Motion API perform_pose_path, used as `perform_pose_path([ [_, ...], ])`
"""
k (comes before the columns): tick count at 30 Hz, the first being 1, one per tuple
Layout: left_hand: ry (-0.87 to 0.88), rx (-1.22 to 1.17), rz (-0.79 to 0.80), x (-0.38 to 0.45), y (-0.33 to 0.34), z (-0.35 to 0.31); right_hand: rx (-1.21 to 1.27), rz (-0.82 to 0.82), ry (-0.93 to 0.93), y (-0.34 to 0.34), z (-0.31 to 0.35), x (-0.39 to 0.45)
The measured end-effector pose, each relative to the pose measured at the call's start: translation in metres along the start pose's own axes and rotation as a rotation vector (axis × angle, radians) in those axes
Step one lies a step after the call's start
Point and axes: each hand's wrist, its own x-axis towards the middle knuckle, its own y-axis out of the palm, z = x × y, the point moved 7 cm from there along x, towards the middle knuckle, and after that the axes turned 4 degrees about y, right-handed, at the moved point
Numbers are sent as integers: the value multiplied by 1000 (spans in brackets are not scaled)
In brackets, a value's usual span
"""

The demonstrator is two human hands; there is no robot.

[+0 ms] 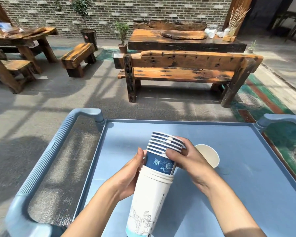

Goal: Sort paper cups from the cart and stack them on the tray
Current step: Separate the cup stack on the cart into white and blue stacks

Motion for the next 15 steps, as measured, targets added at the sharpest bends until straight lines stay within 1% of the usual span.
perform_pose_path([
  [4,33,14,98,-7,-1,-1,186,28,10,-2,1,2],
  [6,57,60,90,-5,-2,-3,253,21,16,-1,-1,4],
  [8,91,97,45,-3,-4,-6,293,11,18,1,-3,4],
  [11,122,145,10,-3,-6,-8,223,1,37,5,-4,3],
  [15,142,274,-35,-5,-10,-8,155,-30,62,4,-6,5],
])
